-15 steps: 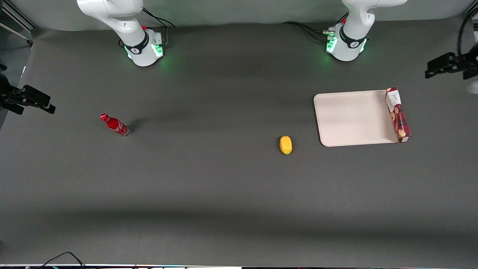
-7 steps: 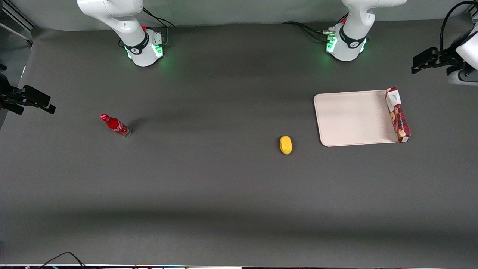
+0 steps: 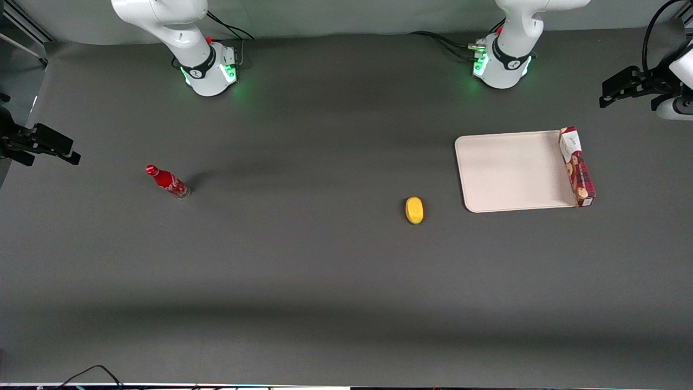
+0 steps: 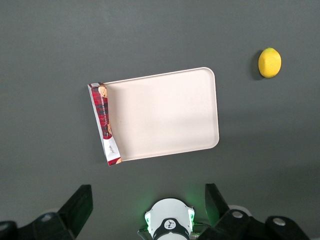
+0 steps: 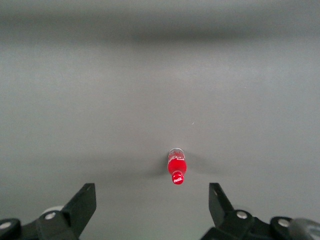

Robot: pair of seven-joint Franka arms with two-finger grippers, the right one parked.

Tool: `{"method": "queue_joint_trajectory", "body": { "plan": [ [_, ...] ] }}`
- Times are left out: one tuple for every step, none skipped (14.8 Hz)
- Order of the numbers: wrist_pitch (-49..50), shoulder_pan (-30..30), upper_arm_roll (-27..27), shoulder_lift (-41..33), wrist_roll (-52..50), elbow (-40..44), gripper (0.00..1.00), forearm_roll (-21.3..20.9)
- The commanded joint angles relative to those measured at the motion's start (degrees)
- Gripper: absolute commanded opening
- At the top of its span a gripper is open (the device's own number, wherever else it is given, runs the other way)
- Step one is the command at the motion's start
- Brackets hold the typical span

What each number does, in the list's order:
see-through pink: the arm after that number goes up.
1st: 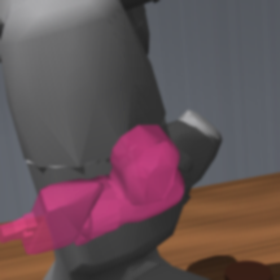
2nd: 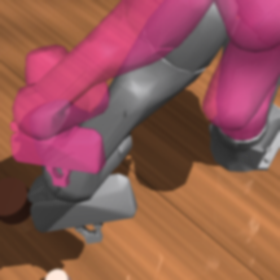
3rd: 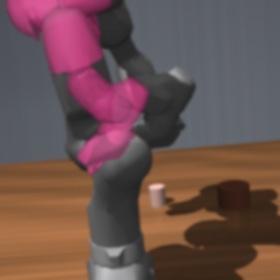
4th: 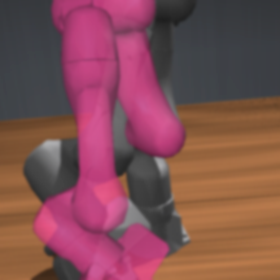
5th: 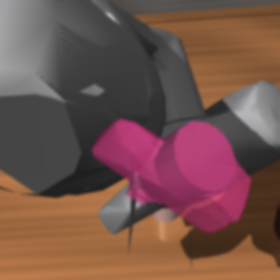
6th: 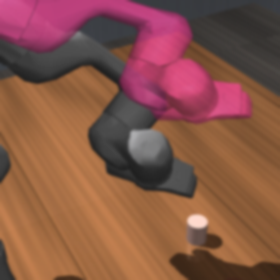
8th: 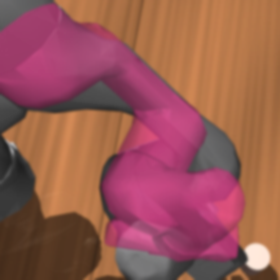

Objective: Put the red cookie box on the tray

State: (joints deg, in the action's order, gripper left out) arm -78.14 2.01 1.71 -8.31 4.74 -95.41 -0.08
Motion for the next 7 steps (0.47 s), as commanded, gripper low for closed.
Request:
{"method": "queue_joint_trajectory", "body": {
  "plan": [
    [0.4,-0.2,0.0,0.6,1.0,1.2,1.00,0.8],
    [0.4,-0.3,0.0,0.7,1.0,1.2,1.00,0.8],
    [0.4,-0.3,0.1,0.8,1.0,1.4,1.00,0.8],
    [0.3,-0.3,0.1,0.8,1.0,1.4,1.00,0.8],
    [0.4,-0.3,0.1,1.2,1.0,1.4,1.00,0.8],
    [0.4,-0.3,0.1,1.2,1.0,1.4,1.00,0.8],
    [0.4,-0.3,0.1,1.2,1.0,1.3,1.00,0.8]
  ]
}}
